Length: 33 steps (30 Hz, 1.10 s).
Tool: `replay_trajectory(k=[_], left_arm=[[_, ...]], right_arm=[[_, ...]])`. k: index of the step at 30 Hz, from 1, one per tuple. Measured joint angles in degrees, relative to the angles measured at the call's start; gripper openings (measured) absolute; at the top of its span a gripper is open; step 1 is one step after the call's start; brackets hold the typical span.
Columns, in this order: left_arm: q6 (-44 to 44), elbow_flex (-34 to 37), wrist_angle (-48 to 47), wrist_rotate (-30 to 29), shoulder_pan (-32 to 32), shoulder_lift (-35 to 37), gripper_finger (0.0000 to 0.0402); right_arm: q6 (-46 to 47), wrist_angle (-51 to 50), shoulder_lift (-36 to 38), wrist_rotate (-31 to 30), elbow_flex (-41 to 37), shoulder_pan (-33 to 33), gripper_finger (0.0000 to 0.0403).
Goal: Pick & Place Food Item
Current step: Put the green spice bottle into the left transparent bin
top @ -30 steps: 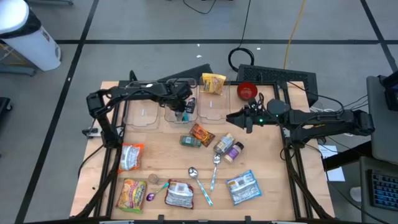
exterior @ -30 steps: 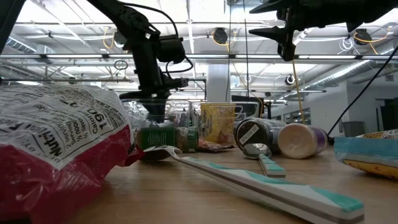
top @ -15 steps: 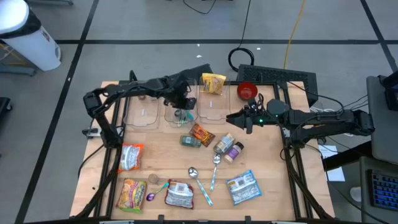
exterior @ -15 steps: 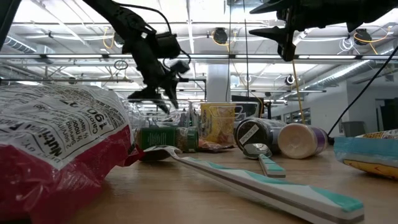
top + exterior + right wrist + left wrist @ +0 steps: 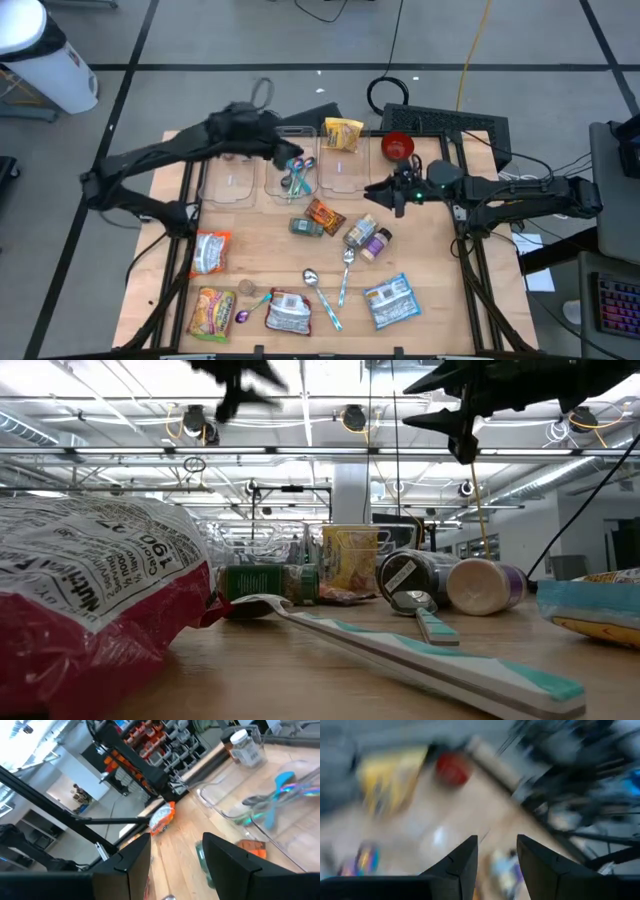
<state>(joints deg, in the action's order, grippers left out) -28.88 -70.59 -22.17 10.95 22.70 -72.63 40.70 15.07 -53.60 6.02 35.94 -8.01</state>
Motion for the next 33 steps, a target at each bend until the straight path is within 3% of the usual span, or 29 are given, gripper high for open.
replay_trajectory(k=[3,7,14,21,25,33], left_arm=[[4.5,0.0,8.86,-3.56,-5.5,4.68,0.0143],[9.83,-0.02,19.93,-3.99,-12.37,8.11,0.0143],[13.74,0.02,20.39,-8.63,-20.74,8.23,0.0143],[9.89,0.02,22.87,-10.01,-22.88,5.55,0.0143],[5.72,0.02,23.4,-10.18,-22.77,5.56,0.0143],[6.08,0.02,23.28,-10.11,-22.82,5.51,0.0143]], right_arm=[[-0.04,-1.93,0.0,0.0,0.0,0.0,0.0171],[0.4,-1.92,0.0,0.0,-1.12,0.0,0.0171],[6.23,11.28,0.0,0.02,-8.41,0.02,0.0171],[9.6,26.72,0.0,0.02,-14.38,0.02,0.0171],[9.58,28.05,0.0,0.04,-14.88,0.02,0.0171],[9.01,28.02,0.0,0.04,-14.88,0.02,0.0171]])
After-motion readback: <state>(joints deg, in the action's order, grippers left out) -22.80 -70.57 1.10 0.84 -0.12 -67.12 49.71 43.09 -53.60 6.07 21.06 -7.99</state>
